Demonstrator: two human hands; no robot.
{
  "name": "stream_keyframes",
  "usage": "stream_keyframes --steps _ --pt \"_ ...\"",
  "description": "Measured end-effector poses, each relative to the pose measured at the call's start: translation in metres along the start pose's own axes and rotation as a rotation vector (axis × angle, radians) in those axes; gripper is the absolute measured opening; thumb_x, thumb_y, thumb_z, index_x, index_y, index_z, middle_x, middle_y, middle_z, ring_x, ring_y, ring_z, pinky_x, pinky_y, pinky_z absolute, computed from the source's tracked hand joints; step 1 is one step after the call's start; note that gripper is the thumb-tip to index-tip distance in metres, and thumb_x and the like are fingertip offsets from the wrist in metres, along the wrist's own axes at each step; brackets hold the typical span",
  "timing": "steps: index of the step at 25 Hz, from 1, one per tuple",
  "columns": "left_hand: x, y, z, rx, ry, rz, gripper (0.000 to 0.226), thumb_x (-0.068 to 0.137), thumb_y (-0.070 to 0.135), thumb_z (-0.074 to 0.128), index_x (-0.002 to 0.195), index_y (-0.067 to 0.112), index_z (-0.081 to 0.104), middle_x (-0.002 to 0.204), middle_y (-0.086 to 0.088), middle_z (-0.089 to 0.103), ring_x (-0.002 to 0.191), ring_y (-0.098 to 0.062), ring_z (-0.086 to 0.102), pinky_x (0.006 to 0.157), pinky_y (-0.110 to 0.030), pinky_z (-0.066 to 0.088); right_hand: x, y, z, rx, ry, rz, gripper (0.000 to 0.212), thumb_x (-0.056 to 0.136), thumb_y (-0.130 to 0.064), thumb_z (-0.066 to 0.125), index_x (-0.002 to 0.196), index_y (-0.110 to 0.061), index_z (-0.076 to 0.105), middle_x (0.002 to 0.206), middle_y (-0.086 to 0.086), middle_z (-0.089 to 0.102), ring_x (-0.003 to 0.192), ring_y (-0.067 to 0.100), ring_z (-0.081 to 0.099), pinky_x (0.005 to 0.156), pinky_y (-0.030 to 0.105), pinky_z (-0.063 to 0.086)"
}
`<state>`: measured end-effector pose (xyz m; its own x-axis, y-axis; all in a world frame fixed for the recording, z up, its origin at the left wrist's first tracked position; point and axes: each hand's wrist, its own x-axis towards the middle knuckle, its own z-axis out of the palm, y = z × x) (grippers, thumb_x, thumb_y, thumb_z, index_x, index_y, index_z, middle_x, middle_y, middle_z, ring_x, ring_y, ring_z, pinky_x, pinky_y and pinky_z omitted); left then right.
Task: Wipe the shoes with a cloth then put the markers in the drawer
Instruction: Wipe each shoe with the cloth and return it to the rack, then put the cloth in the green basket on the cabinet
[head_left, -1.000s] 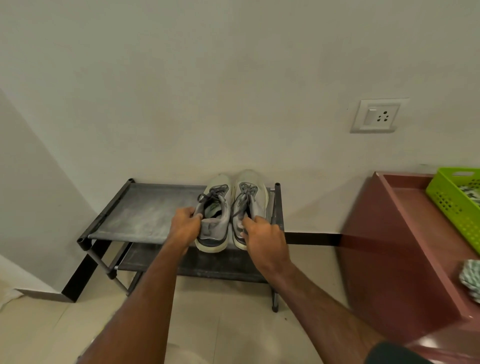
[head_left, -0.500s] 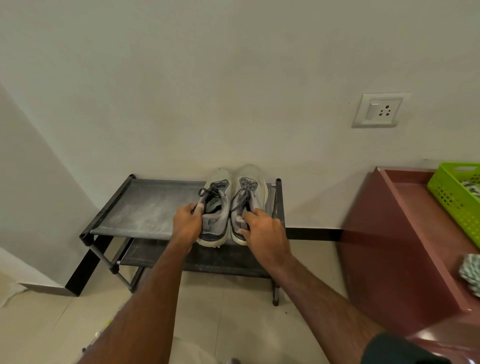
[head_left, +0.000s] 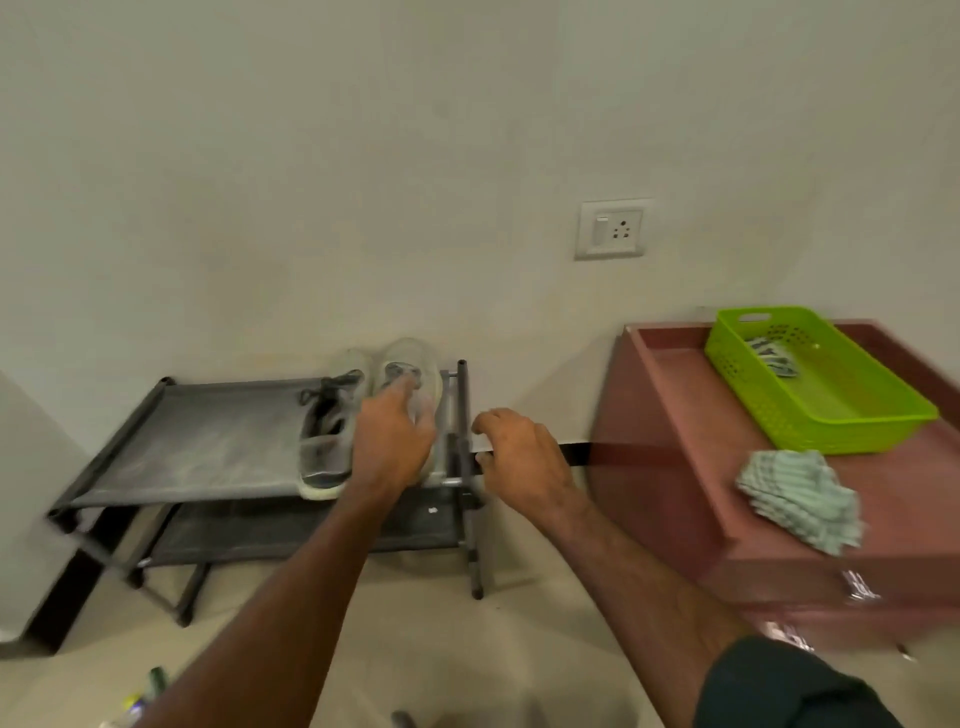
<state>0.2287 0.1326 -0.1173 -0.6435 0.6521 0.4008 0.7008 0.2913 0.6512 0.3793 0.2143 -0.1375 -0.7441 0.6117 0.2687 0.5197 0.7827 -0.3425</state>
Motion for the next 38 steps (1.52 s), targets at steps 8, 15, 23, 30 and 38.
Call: stream_keyframes --steps 8,15,23,30,38 --pt "-0.044 0.163 0.143 -0.029 -0.494 0.243 0.028 0.084 0.039 0.056 0.078 0.016 0.071 0.079 -0.003 0.074 0.077 -0.025 0.070 0.071 -0.038 0.058 -0.127 0.190 -0.145 -0.160 -0.112 0.397 0.015 0.090 -0.025 0.057 0.100 -0.021 0.066 0.100 0.012 0.068 0.095 0.033 0.065 0.074 0.037 0.049" --pt "-0.054 0.244 0.202 -0.085 -0.577 0.358 0.020 0.088 0.026 0.065 0.070 0.021 0.060 0.073 -0.004 0.067 0.073 -0.028 0.067 0.070 -0.038 0.056 -0.177 0.271 -0.114 -0.223 -0.201 0.518 0.066 0.081 -0.050 0.057 0.140 -0.026 0.042 0.141 0.010 0.049 0.129 0.036 0.048 0.098 0.047 0.049" --pt "-0.035 0.226 0.213 -0.042 -0.568 0.375 0.027 0.090 0.022 0.065 0.065 0.016 0.058 0.068 -0.003 0.066 0.068 -0.024 0.063 0.068 -0.036 0.053 -0.154 0.257 -0.146 -0.269 0.021 0.320 0.049 0.087 -0.030 0.051 0.136 -0.028 0.051 0.108 0.011 0.069 0.094 0.039 0.066 0.071 0.044 0.054" --pt "-0.013 0.232 0.246 -0.055 -0.579 0.444 0.021 0.092 0.022 0.064 0.074 0.010 0.065 0.072 -0.004 0.068 0.071 -0.024 0.064 0.069 -0.039 0.055 -0.082 0.327 -0.216 -0.382 0.383 0.271 0.044 0.077 -0.017 0.057 0.121 -0.019 0.062 0.095 0.013 0.071 0.084 0.039 0.066 0.062 0.045 0.055" --pt "-0.006 0.248 0.279 -0.139 -0.596 0.555 0.014 0.089 0.018 0.067 0.077 0.014 0.074 0.075 0.002 0.073 0.069 -0.012 0.062 0.067 -0.026 0.044 -0.040 0.375 -0.186 -0.401 -0.181 0.666 0.049 0.075 -0.042 0.075 0.121 -0.033 0.061 0.119 0.004 0.064 0.113 0.029 0.063 0.091 0.043 0.052"
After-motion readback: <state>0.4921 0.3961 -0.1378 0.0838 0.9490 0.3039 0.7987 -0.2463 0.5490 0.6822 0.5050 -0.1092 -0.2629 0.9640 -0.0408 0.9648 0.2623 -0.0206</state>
